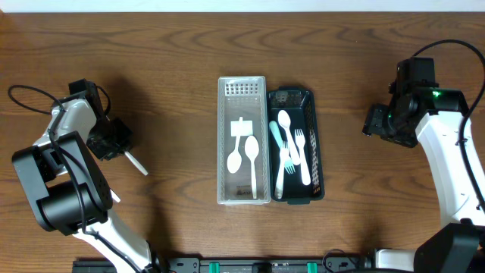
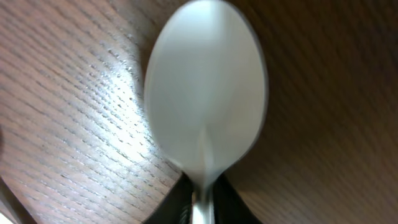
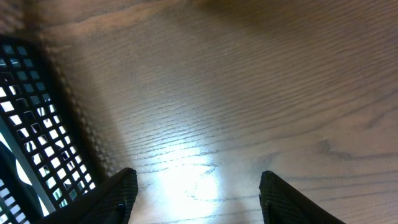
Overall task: Pack container
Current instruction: 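Carry the third spoon into the white basket and release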
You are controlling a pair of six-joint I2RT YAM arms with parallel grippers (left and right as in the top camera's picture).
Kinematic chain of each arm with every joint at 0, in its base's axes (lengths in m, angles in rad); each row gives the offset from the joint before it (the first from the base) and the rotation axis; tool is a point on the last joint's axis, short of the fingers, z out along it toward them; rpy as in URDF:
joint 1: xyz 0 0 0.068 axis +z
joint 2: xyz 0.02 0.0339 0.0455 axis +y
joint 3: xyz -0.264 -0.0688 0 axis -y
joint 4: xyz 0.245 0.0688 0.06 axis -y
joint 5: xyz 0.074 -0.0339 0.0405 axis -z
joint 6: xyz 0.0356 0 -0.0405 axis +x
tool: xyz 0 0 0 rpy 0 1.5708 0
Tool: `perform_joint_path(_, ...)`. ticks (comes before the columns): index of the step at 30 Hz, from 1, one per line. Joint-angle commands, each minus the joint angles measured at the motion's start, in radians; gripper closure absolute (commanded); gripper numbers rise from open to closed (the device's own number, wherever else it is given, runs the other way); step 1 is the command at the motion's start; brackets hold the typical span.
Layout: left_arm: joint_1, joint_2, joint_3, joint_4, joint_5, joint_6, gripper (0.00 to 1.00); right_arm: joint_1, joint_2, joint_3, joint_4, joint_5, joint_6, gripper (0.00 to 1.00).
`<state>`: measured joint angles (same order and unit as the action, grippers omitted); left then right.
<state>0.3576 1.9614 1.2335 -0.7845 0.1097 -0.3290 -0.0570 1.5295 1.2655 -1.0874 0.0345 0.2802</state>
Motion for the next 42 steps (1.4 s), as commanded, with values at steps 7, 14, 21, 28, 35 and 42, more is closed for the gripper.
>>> perform_joint_path(7,-0.023,-0.09,-0.02,-0.037,0.012,0.024,0.94,-0.009,-0.005,-0.004,-0.001,0.011,-0.008,0.34)
perform_joint_path(14,-0.175,-0.36,-0.002,-0.13,0.009,0.067,0.94,-0.009,-0.005,-0.004,-0.002,0.011,-0.008,0.34)
perform_joint_path(21,-0.529,-0.616,-0.002,-0.214,0.01,0.064,0.94,-0.009,-0.005,-0.004,0.002,0.01,-0.008,0.34)
perform_joint_path(28,-0.879,-0.62,-0.006,-0.189,-0.032,0.054,0.94,-0.008,-0.005,-0.004,-0.001,0.01,-0.008,0.34)
perform_joint_path(35,-0.991,-0.424,-0.013,-0.077,-0.031,0.055,0.94,-0.007,-0.005,-0.004,-0.005,0.01,-0.008,0.34)
perform_joint_path(42,-0.991,-0.252,-0.013,0.0,-0.031,0.056,0.76,-0.007,-0.005,-0.004,-0.006,0.01,-0.008,0.34)
